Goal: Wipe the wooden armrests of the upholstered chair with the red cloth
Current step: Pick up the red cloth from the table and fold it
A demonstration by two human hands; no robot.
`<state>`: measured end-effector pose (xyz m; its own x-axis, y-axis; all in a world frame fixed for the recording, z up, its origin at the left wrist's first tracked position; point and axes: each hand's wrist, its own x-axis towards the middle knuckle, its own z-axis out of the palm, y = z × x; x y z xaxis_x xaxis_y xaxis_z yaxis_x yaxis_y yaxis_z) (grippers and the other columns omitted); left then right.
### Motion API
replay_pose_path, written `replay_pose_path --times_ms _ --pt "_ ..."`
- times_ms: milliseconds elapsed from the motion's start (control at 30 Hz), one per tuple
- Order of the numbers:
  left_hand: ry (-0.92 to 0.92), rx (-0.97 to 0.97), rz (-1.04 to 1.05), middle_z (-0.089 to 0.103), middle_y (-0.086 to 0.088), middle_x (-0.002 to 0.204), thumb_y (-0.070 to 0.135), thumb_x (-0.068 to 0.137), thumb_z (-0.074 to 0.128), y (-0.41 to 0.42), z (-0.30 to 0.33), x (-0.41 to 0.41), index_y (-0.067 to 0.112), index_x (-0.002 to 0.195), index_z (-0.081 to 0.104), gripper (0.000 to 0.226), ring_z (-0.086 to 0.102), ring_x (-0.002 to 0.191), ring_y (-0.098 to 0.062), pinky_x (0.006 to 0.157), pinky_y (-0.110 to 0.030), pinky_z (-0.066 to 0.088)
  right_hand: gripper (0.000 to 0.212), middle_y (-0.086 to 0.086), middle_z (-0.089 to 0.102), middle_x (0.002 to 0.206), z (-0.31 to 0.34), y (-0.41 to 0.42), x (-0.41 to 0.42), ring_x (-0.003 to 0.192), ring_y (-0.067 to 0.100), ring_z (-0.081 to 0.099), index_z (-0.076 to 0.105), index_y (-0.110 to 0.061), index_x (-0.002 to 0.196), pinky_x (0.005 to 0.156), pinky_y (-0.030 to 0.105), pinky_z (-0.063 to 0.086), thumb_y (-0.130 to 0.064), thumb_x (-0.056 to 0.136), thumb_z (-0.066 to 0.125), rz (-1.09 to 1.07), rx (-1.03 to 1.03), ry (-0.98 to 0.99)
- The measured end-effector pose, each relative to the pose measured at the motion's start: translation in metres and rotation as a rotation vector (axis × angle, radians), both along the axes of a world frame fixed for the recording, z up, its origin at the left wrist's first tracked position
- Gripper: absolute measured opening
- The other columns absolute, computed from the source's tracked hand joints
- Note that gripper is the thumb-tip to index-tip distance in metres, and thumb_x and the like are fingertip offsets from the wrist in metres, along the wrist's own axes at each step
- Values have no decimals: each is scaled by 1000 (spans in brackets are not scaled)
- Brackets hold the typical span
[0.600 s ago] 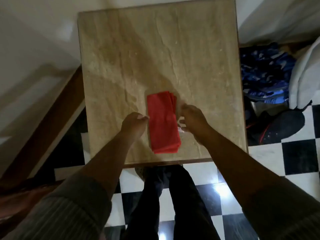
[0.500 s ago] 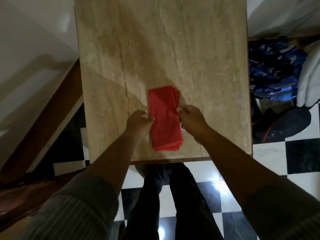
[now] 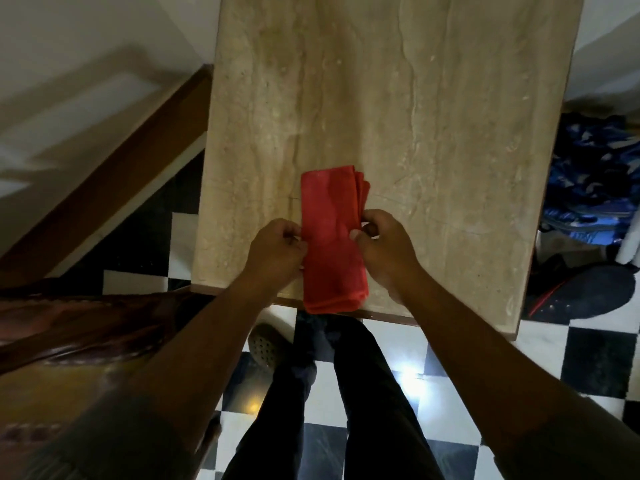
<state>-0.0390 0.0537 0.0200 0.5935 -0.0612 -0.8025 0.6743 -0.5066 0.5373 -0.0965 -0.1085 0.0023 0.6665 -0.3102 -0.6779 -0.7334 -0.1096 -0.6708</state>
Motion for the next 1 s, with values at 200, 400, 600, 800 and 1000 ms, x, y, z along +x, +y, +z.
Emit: replay_pose_path --times_ms 200,400,600,800,1000 --pt "-71 5 193 66 -14 105 4 95 55 72 40 -15 14 107 58 15 71 91 -26 65 -37 64 20 -12 62 97 32 64 18 91 12 64 58 -33 111 80 33 55 -20 96 59 166 12 -91" --pt "-180 14 407 70 -6 101 9 95 58 178 79 -36 22 102 60 15 73 82 -14 64 -26 61 28 -5 63 113 71 166 35 99 16 66 59 -30 124 85 46 60 -26 96 60 347 74 -140" --pt "-255 41 654 72 -5 99 10 96 59 275 112 -75 18 109 61 16 73 80 -14 64 -31 62 25 -8 63 110 109 271 39 103 15 65 60 -30 121 89 48 59 -24 98 57 582 116 -221" --pt "-338 -17 968 67 -15 101 3 95 58 344 124 -108 15 106 61 16 68 72 -16 58 -26 56 30 -9 64 120 131 366 41 109 7 59 59 -24 129 95 29 50 -26 99 55 891 99 -350" --pt "-457 -56 1243 70 -6 89 5 95 57 403 115 -109 13 105 62 14 70 66 -9 60 -29 58 32 -15 59 113 131 460 63 98 -5 54 60 -24 131 78 9 36 -27 99 56 1050 -23 -582"
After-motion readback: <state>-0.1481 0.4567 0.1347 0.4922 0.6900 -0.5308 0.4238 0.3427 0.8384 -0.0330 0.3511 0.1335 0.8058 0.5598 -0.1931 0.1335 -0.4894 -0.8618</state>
